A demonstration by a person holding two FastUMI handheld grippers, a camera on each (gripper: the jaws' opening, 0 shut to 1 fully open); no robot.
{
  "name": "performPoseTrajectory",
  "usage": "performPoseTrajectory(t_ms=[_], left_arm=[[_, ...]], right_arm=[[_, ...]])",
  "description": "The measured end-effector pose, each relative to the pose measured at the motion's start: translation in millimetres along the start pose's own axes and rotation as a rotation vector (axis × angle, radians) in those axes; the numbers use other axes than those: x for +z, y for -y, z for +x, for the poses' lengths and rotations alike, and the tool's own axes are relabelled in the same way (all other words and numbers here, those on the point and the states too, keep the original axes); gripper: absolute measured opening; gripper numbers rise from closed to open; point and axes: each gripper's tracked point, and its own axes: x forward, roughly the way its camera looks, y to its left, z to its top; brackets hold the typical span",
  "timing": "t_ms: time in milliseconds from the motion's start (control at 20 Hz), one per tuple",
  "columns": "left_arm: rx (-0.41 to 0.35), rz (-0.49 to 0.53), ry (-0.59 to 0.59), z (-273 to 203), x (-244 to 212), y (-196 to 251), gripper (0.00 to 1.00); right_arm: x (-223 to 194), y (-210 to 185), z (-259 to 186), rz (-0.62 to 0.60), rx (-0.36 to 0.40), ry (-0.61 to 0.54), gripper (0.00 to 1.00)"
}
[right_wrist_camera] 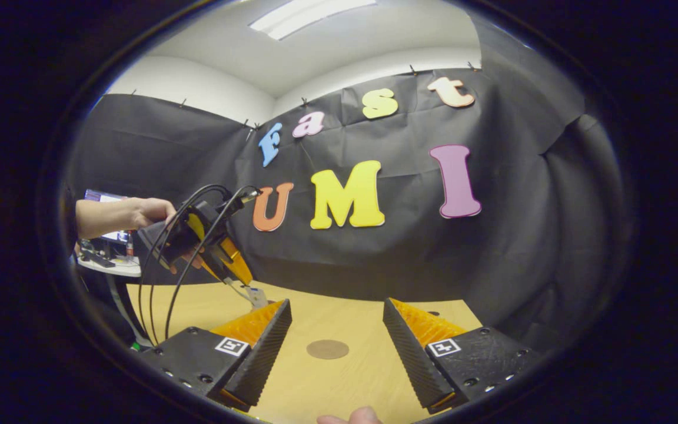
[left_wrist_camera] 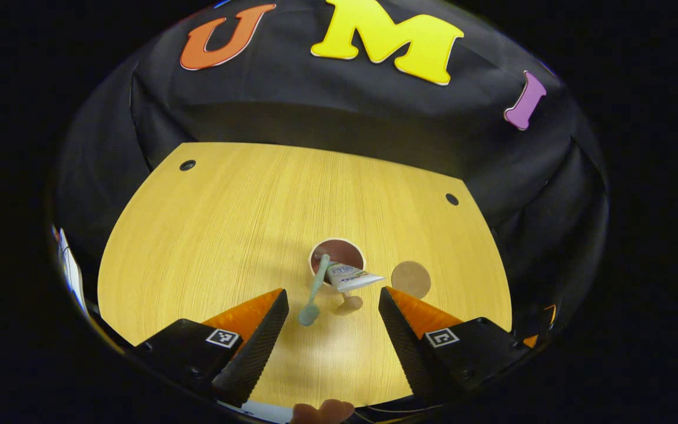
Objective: Put the toothbrush and toothpaste on the desktop into the cup, then pick up the cup and place it on the coaster on the desktop.
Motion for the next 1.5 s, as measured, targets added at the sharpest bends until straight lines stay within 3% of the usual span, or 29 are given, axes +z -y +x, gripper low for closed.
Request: performPoseTrajectory(t_ms=[200,650,1100,1500], left_arm=[[-0.012,-0.014,-0.141,9.8,-17.5,14.7,0.99],[0.03,-0.019,-0.27,35.5,-4.2,18.3,0.99],[0.07,-0.011,-0.362,51.3,36.9,21.7,0.99],[0.116,0.005,-0.402,45.8,104.3,26.1,1.0]], right_arm=[[-14.0,4.6,-6.0,0.013,-0.012,-0.019,0.96],[-41.9,14.0,-10.6,0.083,-0.029,-0.081,0.94],[-60.0,37.4,-18.7,0.157,-0.088,-0.117,0.92],[-70.6,51.5,-24.1,0.218,-0.124,-0.121,0.95]])
